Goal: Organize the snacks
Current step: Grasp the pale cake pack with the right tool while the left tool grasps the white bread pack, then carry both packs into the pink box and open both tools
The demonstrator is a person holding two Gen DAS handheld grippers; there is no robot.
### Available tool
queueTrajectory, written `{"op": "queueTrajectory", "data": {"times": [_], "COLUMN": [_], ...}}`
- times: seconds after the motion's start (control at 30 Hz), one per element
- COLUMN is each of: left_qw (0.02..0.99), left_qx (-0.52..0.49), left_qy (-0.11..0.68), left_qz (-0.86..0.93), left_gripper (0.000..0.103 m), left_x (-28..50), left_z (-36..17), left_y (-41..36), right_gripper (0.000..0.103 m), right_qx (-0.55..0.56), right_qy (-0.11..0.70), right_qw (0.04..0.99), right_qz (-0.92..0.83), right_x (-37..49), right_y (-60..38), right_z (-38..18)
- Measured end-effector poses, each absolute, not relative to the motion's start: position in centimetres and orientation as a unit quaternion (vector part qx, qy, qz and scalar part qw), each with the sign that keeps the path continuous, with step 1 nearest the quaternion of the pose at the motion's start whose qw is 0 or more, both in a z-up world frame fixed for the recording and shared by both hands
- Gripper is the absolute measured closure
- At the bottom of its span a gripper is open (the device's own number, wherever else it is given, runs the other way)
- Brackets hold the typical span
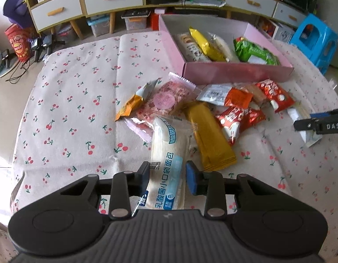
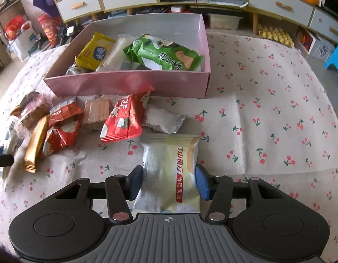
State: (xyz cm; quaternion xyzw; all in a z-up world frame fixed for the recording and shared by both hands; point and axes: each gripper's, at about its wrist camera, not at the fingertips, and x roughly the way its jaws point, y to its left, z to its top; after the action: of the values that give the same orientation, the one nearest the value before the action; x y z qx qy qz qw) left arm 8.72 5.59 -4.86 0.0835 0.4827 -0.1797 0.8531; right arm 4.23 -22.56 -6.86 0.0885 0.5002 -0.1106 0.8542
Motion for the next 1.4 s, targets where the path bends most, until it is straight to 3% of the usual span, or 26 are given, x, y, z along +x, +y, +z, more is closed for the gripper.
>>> {"op": "queueTrajectory", "data": {"times": [1.4], "left_qw": [0.869], "left_qx": [-0.056], "left_qy": [0.456], "left_qz": [-0.182], "left_gripper": [0.072], "left_x": [10.0], "left_z": [-1.4], "left_y": [2.3], "right_gripper": [0.054], "right_qx": [0.238], "right_qy": [0.419], "right_qw": [0.871], "right_qz": [-0.098], "right_x": [3.9], "right_y": [-25.0], "right_z": [-0.6]}}
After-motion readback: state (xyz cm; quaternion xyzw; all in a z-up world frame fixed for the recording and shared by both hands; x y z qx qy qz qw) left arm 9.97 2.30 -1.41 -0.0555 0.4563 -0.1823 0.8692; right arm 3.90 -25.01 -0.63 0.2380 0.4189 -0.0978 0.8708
